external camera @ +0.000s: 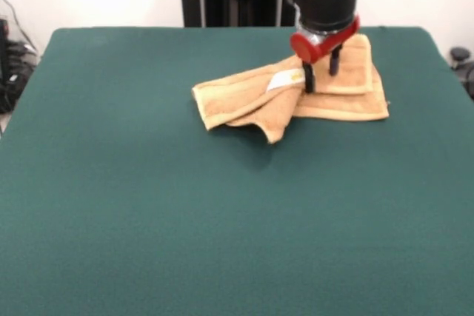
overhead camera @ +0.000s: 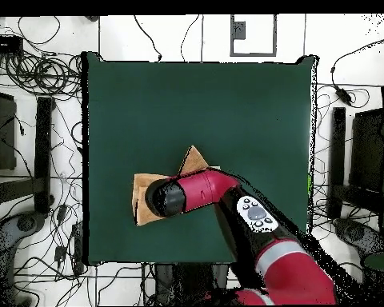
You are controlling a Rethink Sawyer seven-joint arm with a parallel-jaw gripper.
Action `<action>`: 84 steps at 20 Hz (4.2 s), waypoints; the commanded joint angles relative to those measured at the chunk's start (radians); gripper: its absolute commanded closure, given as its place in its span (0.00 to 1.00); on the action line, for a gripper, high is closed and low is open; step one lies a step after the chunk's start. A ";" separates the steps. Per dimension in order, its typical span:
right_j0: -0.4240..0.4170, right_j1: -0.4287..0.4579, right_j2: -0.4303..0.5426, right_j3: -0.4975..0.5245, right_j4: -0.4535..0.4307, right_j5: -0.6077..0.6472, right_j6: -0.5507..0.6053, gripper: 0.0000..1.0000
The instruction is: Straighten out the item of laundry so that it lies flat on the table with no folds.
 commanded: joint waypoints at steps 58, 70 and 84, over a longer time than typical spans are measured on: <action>0.168 0.010 -0.271 0.341 0.362 -0.587 0.351 0.00; 0.137 0.016 -0.214 0.360 0.340 -0.589 0.288 0.00; 0.117 -0.037 -0.197 0.420 0.380 -0.565 0.317 0.00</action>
